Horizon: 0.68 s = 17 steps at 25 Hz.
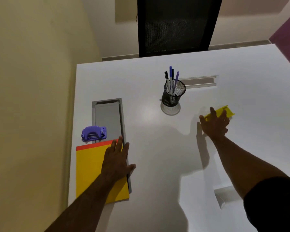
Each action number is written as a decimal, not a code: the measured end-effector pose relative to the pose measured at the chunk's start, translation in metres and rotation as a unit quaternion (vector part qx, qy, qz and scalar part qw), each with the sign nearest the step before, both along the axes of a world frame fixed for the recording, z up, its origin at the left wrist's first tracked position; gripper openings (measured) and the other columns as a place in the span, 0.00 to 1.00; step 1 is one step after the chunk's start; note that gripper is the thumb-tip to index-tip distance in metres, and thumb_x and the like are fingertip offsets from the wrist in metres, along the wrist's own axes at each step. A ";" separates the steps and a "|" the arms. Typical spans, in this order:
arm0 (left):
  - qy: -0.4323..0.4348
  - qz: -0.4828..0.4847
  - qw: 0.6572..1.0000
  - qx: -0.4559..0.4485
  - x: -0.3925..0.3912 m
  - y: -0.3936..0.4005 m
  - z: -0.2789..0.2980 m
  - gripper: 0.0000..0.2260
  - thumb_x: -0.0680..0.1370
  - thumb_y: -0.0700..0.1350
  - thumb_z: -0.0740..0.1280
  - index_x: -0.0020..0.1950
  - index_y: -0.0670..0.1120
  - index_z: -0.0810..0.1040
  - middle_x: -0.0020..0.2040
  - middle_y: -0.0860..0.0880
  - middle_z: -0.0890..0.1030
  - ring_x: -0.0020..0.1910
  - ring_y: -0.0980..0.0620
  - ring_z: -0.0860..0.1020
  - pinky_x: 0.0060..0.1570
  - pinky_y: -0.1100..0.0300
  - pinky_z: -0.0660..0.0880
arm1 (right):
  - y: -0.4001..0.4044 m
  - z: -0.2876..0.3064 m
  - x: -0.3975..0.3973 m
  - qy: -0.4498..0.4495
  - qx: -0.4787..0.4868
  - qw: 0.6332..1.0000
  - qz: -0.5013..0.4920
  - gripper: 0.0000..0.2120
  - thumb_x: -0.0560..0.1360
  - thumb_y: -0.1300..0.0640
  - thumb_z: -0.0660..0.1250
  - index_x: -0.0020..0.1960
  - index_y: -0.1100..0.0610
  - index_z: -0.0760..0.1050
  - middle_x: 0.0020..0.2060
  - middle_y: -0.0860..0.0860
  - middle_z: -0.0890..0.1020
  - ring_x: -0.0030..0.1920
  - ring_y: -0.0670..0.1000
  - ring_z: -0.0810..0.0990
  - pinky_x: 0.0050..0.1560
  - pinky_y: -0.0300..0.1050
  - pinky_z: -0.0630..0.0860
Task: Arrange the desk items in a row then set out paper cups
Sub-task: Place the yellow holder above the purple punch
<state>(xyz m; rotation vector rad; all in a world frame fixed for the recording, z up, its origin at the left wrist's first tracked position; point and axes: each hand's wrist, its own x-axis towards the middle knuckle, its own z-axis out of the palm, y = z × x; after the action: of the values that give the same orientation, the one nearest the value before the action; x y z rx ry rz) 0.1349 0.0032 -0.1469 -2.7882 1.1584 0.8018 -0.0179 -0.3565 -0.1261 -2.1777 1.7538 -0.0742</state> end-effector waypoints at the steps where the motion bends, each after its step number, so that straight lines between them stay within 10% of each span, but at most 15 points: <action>1: 0.001 0.000 1.000 0.004 0.001 -0.001 -0.002 0.46 0.71 0.70 0.62 0.81 0.53 0.46 0.81 0.47 0.38 0.80 0.42 0.40 0.77 0.45 0.47 | -0.006 -0.001 -0.001 -0.004 0.018 1.000 -0.005 0.27 0.73 0.41 0.66 0.69 0.47 0.67 0.74 0.58 0.57 0.73 0.66 0.55 0.64 0.68 0.66; 6: -0.011 -0.003 1.000 -0.003 0.008 0.005 -0.007 0.51 0.68 0.75 0.61 0.81 0.51 0.42 0.81 0.47 0.37 0.80 0.43 0.39 0.77 0.46 0.45 | -0.007 -0.003 -0.004 -0.044 -0.042 0.997 -0.051 0.14 0.73 0.57 0.66 0.57 0.59 0.75 0.69 0.60 0.64 0.68 0.66 0.63 0.61 0.62 0.71; 12: 0.008 0.002 0.999 -0.033 0.015 0.009 -0.012 0.56 0.65 0.78 0.59 0.80 0.49 0.39 0.77 0.50 0.31 0.79 0.44 0.36 0.75 0.50 0.39 | 0.060 0.004 0.005 -0.268 -0.013 0.947 -0.175 0.36 0.68 0.57 0.70 0.72 0.60 0.60 0.65 0.64 0.70 0.63 0.65 0.72 0.61 0.56 0.71; 17: 0.037 0.017 0.995 -0.089 0.017 0.019 -0.009 0.54 0.68 0.76 0.59 0.80 0.46 0.40 0.80 0.51 0.37 0.79 0.50 0.37 0.75 0.57 0.40 | 0.175 -0.002 0.032 -0.285 0.058 0.953 0.088 0.36 0.69 0.59 0.74 0.72 0.60 0.62 0.63 0.59 0.72 0.62 0.59 0.73 0.59 0.50 0.73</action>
<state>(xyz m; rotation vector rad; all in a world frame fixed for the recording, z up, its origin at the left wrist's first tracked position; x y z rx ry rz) 0.1521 0.0225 -0.1561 -2.9522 1.2568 0.8525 0.0140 -0.1816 -0.1284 -1.9545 1.2058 -0.4912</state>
